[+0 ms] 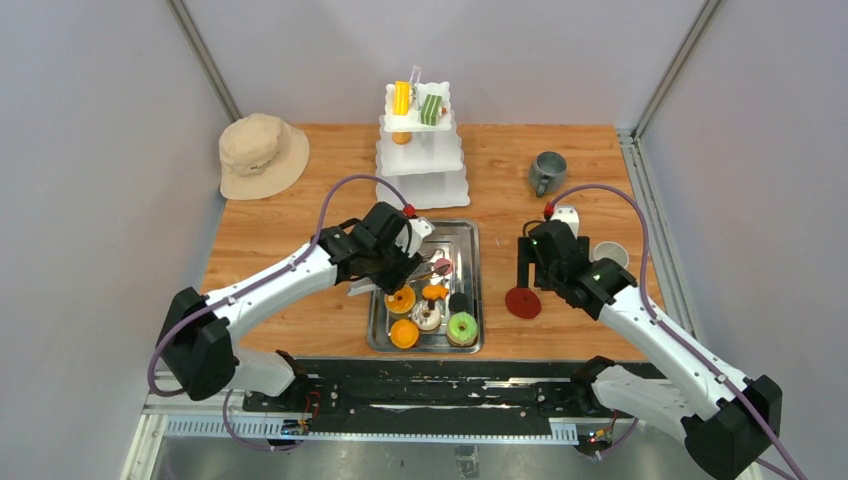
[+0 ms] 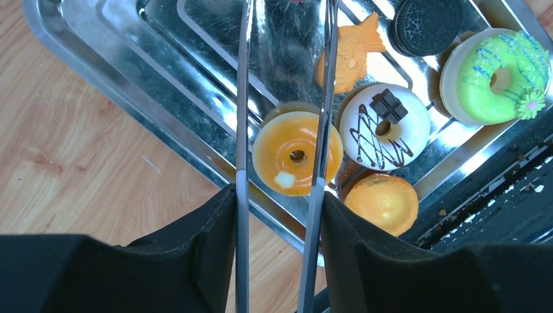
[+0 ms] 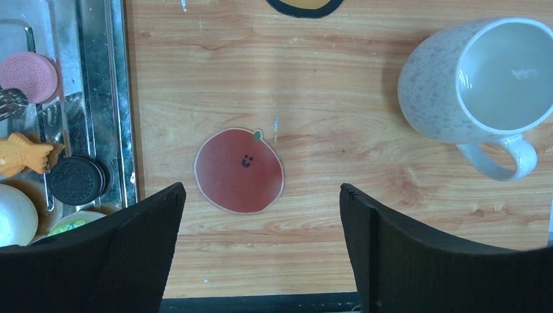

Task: Serve the afternoon tea

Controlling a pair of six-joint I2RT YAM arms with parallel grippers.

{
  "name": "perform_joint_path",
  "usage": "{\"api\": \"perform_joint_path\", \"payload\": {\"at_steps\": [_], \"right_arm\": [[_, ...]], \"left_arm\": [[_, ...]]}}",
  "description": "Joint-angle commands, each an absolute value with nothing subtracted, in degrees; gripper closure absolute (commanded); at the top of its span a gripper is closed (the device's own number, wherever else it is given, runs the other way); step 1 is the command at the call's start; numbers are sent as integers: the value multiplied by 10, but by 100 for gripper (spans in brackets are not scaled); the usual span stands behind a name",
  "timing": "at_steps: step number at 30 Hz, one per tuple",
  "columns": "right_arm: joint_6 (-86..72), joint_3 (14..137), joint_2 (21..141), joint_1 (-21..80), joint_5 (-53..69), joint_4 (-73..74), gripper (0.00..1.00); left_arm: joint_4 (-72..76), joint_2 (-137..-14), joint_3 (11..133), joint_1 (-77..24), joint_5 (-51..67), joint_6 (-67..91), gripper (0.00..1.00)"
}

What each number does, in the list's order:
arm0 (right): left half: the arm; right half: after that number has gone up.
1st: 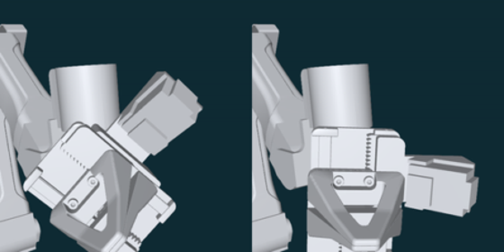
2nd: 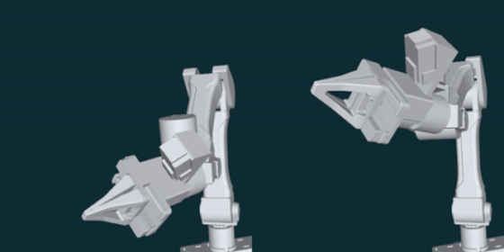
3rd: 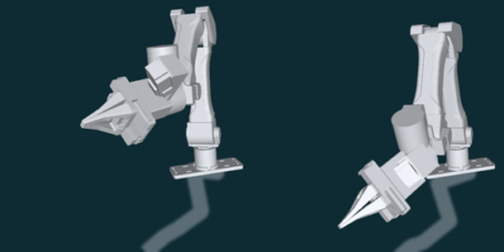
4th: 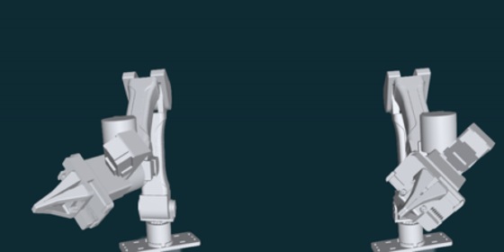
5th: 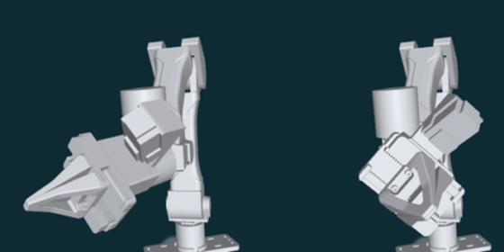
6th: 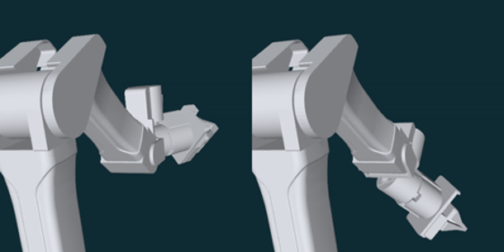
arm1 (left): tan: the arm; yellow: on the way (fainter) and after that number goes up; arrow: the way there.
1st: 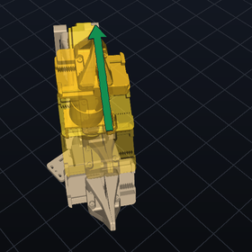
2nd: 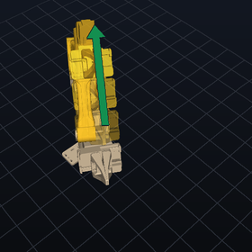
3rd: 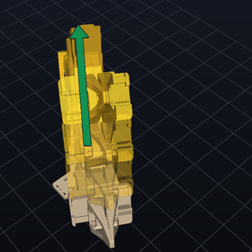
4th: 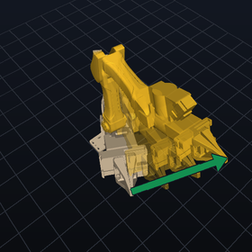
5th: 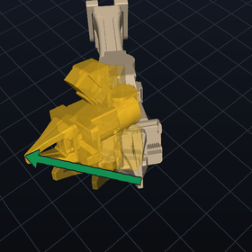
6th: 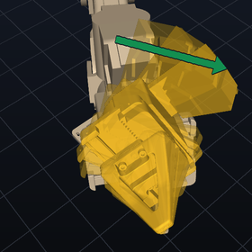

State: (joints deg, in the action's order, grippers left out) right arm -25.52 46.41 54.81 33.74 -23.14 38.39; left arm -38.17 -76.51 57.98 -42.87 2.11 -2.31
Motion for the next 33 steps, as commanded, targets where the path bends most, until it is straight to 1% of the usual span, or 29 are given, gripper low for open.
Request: {"api": "perform_joint_path", "payload": {"at_steps": [1,7,13,16,19,25,29,33], "right_arm": [[-255,470,552,341,-236,387,13],[-253,467,548,341,-239,386,13],[-255,466,548,340,-239,386,13],[-254,466,549,341,-240,386,13],[-255,465,548,341,-241,386,13],[-253,465,550,341,-243,386,13],[-253,464,548,341,-245,386,13],[-252,460,545,341,-249,386,13]], "left_arm": [[-353,-788,585,-435,17,-33,49],[-353,-810,594,-445,22,-35,47],[-352,-829,604,-454,12,-36,48],[-352,-833,609,-455,18,-34,52],[-354,-831,614,-455,15,-34,59],[-360,-821,629,-455,1,-32,64],[-349,-805,639,-455,-13,-18,70],[-335,-783,647,-455,-26,-7,71]]}}
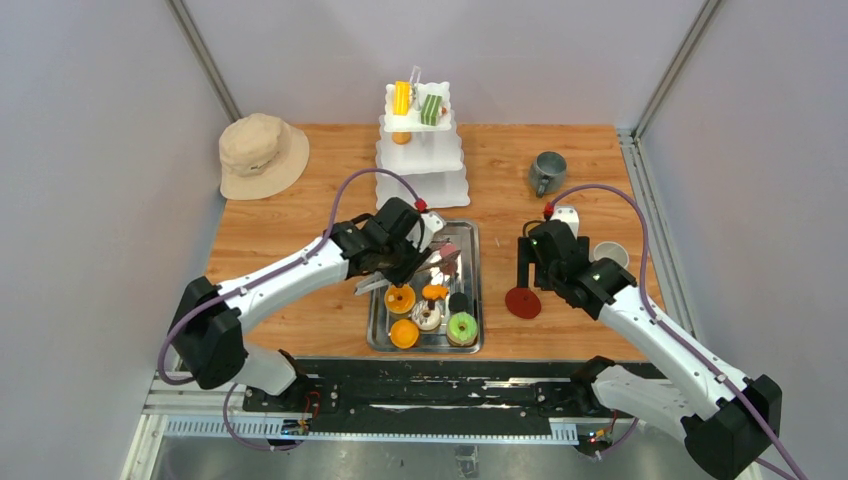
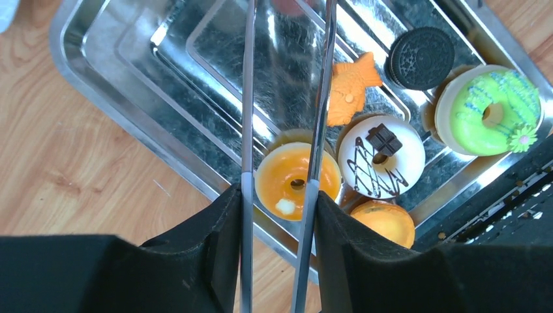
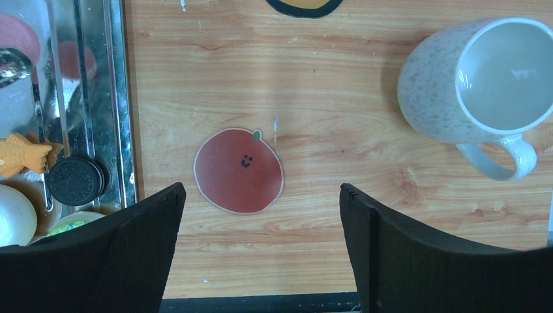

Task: Serve the afternoon tea

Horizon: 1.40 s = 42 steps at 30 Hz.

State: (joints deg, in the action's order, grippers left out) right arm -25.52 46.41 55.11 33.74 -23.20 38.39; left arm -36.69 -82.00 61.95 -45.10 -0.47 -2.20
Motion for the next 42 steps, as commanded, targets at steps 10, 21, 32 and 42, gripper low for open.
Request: {"api": "perform_joint_path", "payload": {"at_steps": [10,21,32,42], "right_arm": [[-248,457,540,341,-251,384,13],[-244,459,541,341,-251,377,13],[-244,461,540,341,-251,373,13],[-244,460,538,341,-251,369,13]], "left_arm": [[-335,-746,706,-431,-80,43,74],[-319,-725,718,-387,-116,81,74],[-322,-706,637,-359,-134,96,74],[-198,-749,576,-315,-139,113,75]]}}
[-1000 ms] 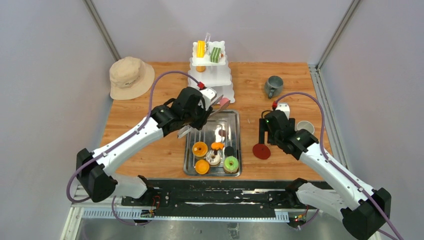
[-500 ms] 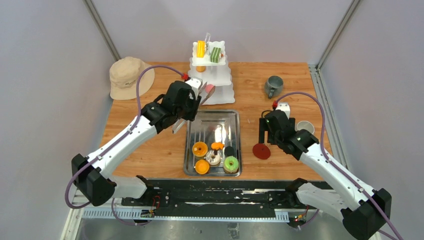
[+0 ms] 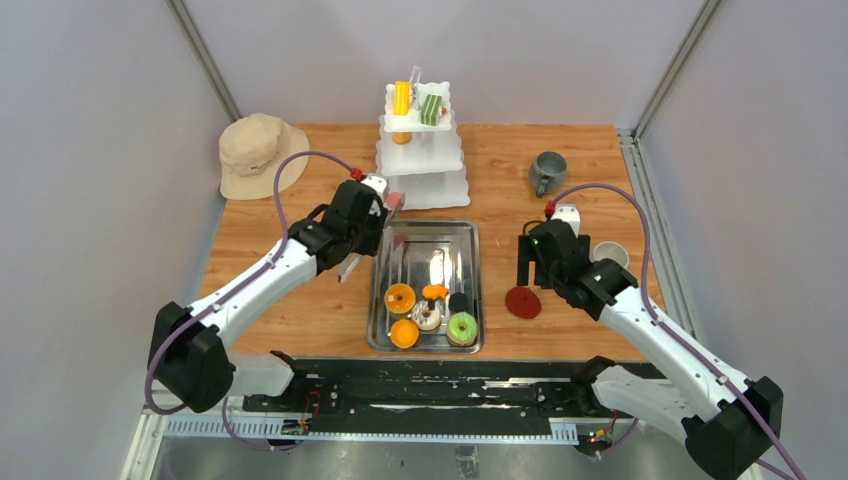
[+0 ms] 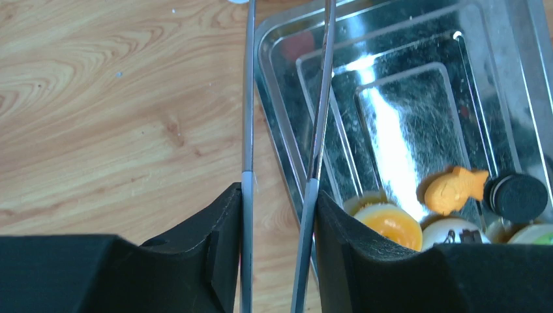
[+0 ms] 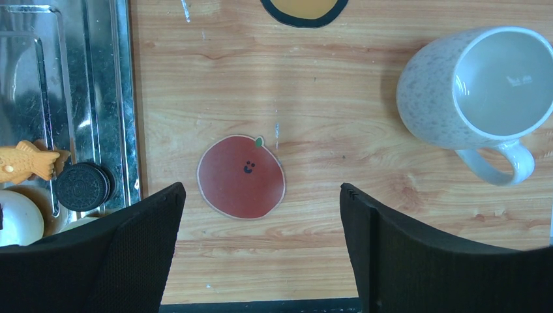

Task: Serve the afternoon tea

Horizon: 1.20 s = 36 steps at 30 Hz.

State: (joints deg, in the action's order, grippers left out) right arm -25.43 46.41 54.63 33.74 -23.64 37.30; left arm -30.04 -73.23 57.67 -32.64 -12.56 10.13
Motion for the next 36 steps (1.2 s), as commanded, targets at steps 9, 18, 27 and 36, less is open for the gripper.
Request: {"api": "perform_joint_path", "payload": {"at_steps": [9,18,27,36], "right_arm": [[-244,458,524,341,-251,380,13],[-248,458,513,341,-277,393,13],[-259,459,489,341,-278,417,13],[-276,448,448,341,-293,451,13]], "left_arm": [[-122,-868,621,-274,-117,127,76],[-49,-932,641,-254,-110,140,77],[-18,-1021,706,-238,-102,134,77],[-1,-1100,771,-224,-92,130,77]]}}
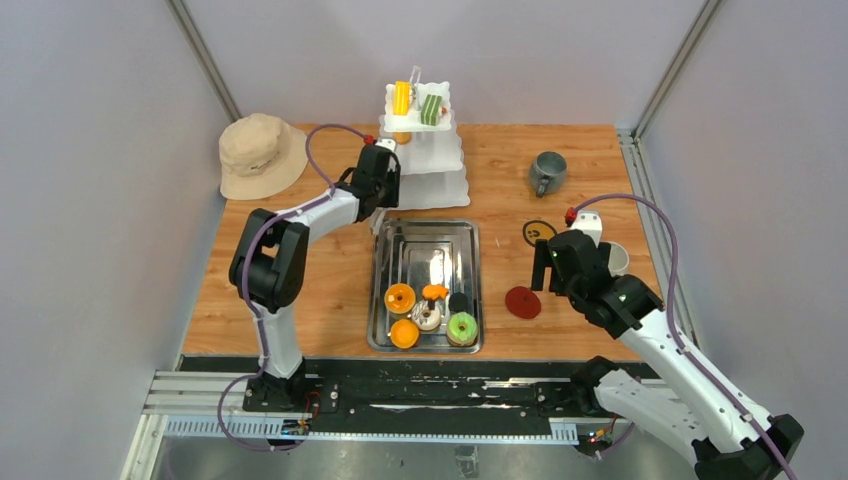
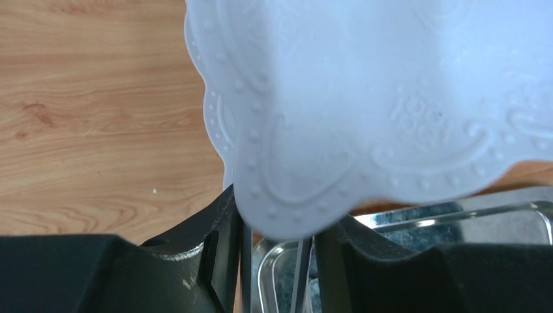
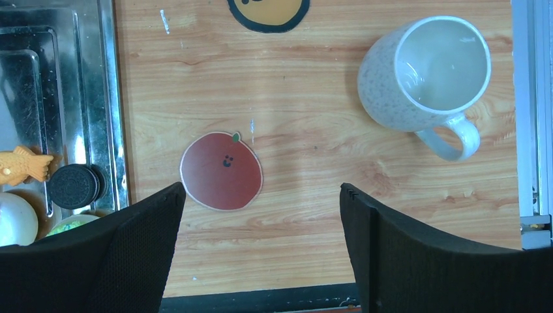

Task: Serve the afternoon tea

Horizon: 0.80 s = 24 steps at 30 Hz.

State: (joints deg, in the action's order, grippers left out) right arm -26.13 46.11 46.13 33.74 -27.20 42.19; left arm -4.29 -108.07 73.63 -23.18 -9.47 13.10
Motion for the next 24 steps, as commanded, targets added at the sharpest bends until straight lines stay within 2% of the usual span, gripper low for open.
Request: {"api": "perform_joint_path", "payload": {"at_steps": [1,7,11,17,24], "right_arm": [[-277,448,447,341,-293,453,13],[-282,452,449,341,-293,464,13],[-284,450,445,341,-296,466,13],[-286,451,446,341,-296,467,13],[-288,448,450,341,-293,466,13]], "left_arm": [[0,-1107,777,-223,-94,130,77],[3,-1139,801,-219,-97,136,77],[0,-1145,806,-218,-101,141,62],[-18,-1158,820,-218,-94,136,50],[-11,-1147,800,-219,-97,138,48]]}}
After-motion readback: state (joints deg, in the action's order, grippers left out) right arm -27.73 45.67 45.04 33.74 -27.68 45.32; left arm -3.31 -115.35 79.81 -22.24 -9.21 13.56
